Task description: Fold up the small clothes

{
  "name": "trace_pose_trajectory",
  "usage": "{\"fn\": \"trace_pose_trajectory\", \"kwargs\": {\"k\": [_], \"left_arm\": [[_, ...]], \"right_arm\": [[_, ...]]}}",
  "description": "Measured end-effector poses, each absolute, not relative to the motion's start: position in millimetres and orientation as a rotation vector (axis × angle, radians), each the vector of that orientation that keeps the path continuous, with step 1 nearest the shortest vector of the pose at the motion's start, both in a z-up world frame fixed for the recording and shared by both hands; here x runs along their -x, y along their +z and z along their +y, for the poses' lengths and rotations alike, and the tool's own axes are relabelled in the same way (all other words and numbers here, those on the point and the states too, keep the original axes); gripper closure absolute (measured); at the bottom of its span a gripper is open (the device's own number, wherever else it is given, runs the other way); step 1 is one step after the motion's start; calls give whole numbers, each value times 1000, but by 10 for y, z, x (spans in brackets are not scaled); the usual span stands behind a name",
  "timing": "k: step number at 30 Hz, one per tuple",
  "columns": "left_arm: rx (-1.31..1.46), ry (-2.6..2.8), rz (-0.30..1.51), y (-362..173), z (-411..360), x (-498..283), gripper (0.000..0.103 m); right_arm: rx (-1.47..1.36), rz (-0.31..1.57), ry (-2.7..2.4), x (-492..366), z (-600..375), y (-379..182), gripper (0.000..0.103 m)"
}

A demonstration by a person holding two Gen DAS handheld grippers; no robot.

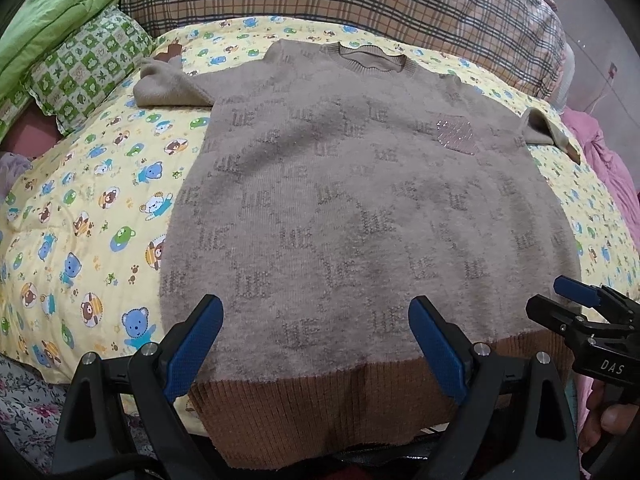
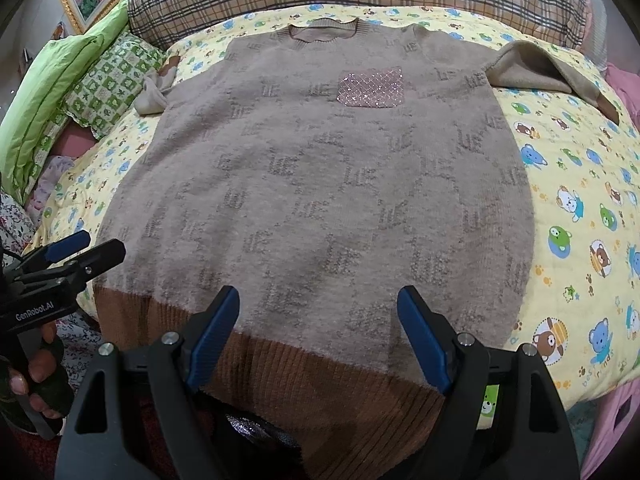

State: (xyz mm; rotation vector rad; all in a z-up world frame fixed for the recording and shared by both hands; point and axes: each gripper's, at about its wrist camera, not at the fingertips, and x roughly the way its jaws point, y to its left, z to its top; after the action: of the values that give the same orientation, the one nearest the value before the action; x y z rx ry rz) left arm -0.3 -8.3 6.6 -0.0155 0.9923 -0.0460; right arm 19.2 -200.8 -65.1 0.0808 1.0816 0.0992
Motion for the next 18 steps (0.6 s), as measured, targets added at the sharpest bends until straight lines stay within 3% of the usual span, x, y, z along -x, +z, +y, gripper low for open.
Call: {"fn": "trace_pose_trajectory", "kwargs": {"k": [18], "left_arm": [[-3, -40, 992, 44, -92, -42, 8]], "right_arm": [[-112, 1064, 117, -195, -2020, -649, 22]]}}
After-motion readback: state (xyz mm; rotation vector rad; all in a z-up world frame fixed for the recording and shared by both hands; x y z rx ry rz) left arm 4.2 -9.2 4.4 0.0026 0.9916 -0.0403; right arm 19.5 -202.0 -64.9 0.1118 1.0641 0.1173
